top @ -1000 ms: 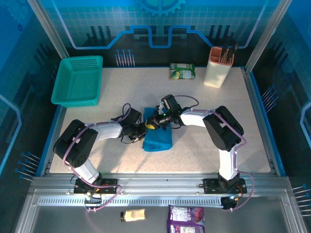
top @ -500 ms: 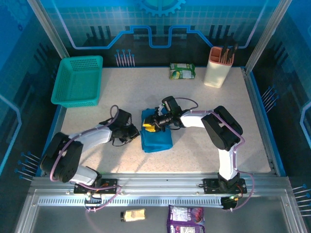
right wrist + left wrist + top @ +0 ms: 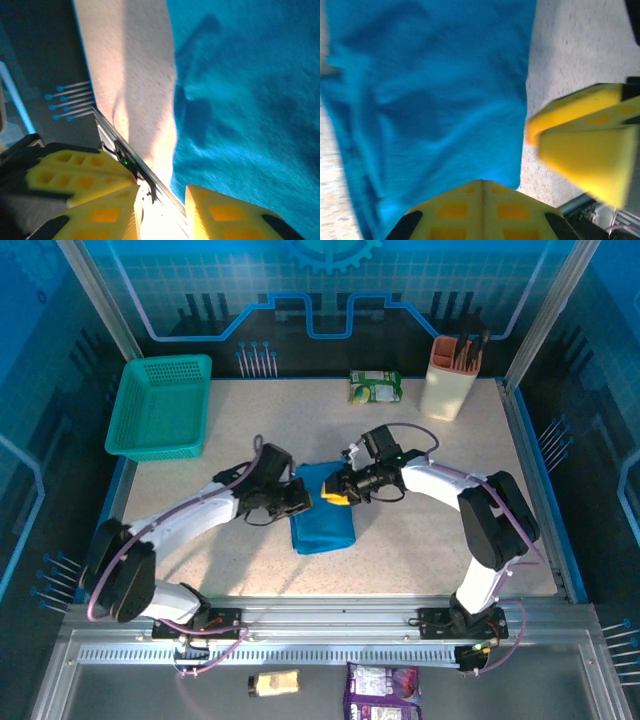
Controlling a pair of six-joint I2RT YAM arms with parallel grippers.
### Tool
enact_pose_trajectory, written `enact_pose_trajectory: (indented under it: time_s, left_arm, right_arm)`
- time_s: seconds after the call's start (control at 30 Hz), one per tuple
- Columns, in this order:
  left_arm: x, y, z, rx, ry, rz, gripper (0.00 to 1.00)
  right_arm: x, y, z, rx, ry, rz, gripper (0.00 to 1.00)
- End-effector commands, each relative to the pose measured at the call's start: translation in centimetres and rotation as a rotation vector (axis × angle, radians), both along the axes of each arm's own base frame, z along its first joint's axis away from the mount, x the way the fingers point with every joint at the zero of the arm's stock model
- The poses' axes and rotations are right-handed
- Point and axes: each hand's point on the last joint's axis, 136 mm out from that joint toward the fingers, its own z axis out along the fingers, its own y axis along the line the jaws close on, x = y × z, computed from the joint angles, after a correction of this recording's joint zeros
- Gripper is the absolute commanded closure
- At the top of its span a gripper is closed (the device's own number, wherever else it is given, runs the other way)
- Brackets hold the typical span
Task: Fold the inside-out t-shirt
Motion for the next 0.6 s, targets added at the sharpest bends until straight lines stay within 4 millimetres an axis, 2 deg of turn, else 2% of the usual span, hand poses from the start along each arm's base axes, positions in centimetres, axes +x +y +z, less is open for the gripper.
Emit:
enact_pose_trajectory:
  time_s: [0.0,0.07,0.17,0.27,0.37,0.47,0.57]
  left_arm:
    - [-1.8,-2.1,-2.3,0.016,0.104,-0.068,0.98]
    - [-3.5,-2.1,-4.9,0.053,0.173,-0.081,0.99]
    - [-6.2,-0.1,-8.8,0.108,0.273,-0.052,1.0]
    - [-8.0,2.1,-11.0,0.176,0.315,-0.031,1.0]
    - [-8.3,3.9,-11.4,0.199,0.317,0.004,1.0]
    - [-6.9,6.1,-10.8,0.214,0.286,0.051,1.0]
    - [-4.7,8.3,-10.1,0.217,0.245,0.084,0.99]
  right_arm:
    - [-2.6,-0.9,-3.2,-0.043,0.079,0.102,0.73]
    - [-3.2,-1.4,-5.3,-0.076,0.115,0.105,0.75]
    - [-4.5,-2.5,-8.2,-0.158,0.153,0.102,0.77]
    - [-5.5,-3.5,-9.1,-0.216,0.158,0.091,0.77]
    - [-6.5,-2.4,-7.5,-0.168,0.149,0.111,0.77]
    - [-7.2,-0.3,-4.7,-0.083,0.125,0.167,0.74]
    - [-5.1,-0.2,-2.5,-0.083,0.042,0.142,0.74]
